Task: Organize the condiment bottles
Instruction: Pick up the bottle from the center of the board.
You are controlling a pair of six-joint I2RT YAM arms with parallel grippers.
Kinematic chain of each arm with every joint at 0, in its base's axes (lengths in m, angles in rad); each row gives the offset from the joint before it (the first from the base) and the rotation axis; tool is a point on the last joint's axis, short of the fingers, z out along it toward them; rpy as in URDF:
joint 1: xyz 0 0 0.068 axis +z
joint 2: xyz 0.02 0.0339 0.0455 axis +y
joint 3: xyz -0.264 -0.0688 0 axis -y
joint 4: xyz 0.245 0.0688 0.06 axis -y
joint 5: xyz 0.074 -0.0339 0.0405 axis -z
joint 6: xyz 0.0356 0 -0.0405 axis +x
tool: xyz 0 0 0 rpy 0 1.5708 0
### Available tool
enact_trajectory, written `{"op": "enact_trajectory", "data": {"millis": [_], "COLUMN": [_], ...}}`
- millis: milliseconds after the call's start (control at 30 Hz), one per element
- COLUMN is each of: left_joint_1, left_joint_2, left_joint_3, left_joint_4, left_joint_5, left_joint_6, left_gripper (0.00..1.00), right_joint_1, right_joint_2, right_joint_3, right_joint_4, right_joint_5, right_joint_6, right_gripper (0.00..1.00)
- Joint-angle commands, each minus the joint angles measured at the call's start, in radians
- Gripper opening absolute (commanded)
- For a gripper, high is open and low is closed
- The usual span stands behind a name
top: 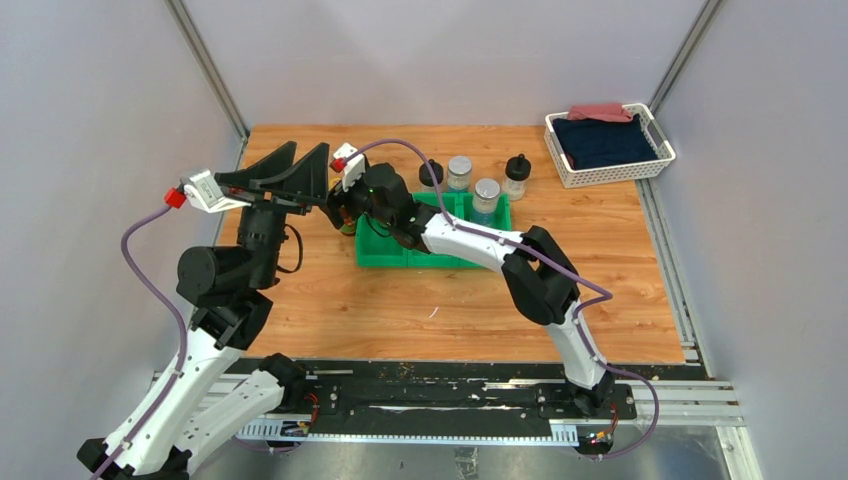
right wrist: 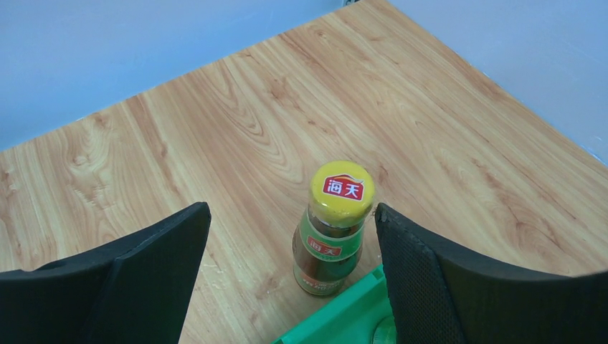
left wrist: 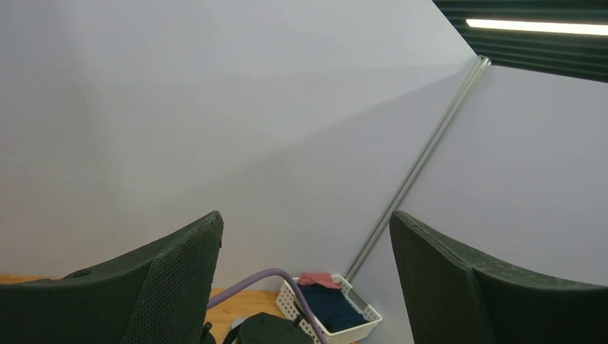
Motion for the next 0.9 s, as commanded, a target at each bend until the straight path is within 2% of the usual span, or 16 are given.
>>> {"op": "enact_trajectory", "data": {"millis": [0,867], "left_joint_1": [0.002,0.003], "left_joint_2": [-0.009,-0.012], "left_joint_3": [-0.012,-0.011], "left_joint_4": [0.017,0.017], "left_joint_5": [0.003,0.031], "left_joint_6": [0.001,0.023], "left_gripper": [0.89,0.89], "right_joint_1": [0.021,0.022], "right_joint_2": [0.017,0.088], "right_joint_3": [-0.018,-0.037], "right_joint_4": [0.06,0.2], "right_joint_5": [0.032,0.069], "right_joint_6": [-0.003,-0.024], "right_gripper": [0.88,0.86]}}
